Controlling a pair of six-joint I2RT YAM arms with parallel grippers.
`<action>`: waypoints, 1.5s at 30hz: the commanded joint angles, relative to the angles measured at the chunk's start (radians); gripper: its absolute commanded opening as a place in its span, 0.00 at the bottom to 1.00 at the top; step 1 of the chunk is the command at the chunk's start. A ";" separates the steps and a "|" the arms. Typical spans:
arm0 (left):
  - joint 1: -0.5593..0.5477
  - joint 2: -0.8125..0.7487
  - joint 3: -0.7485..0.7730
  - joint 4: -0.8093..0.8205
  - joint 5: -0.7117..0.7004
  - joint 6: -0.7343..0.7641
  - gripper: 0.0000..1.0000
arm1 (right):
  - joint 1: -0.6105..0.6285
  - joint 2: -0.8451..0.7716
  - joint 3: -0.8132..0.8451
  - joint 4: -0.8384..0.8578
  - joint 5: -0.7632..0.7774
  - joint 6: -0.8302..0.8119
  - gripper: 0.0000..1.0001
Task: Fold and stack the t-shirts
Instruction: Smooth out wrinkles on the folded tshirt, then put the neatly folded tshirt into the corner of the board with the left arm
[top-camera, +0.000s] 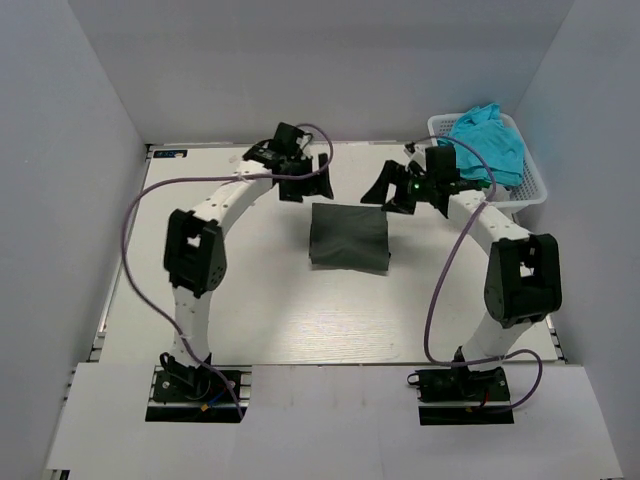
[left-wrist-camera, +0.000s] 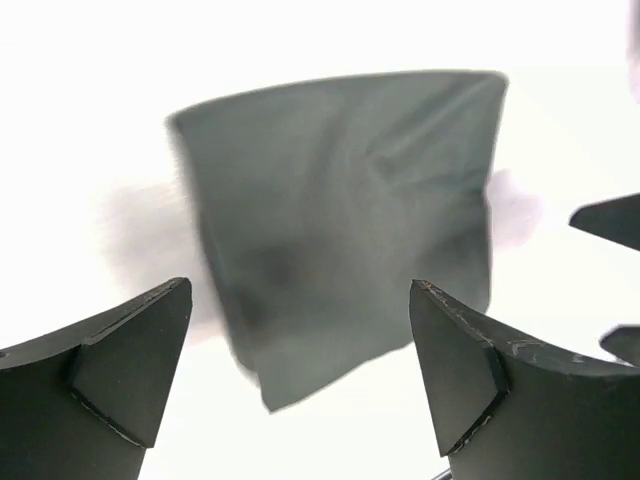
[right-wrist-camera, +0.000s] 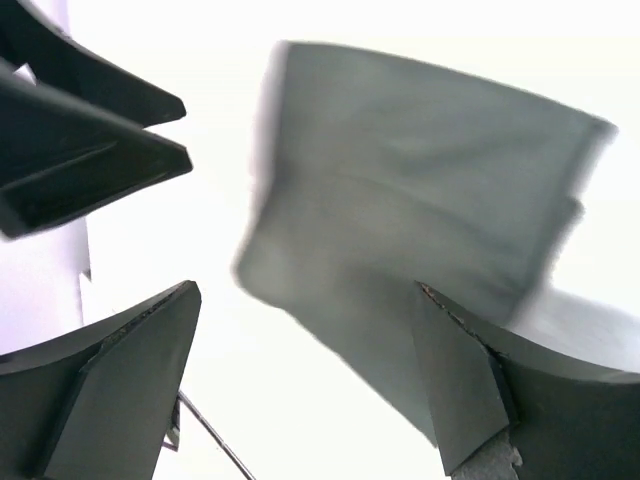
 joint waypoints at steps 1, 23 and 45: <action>0.012 -0.255 -0.085 -0.072 -0.177 0.009 1.00 | 0.054 -0.084 0.089 -0.067 -0.081 -0.079 0.90; 0.012 -0.677 -0.627 -0.069 -0.222 -0.175 1.00 | 0.199 0.294 -0.189 0.239 -0.269 -0.007 0.90; -0.051 -0.170 -0.313 0.011 -0.087 -0.093 0.93 | 0.136 -0.477 -0.164 -0.002 0.047 0.040 0.90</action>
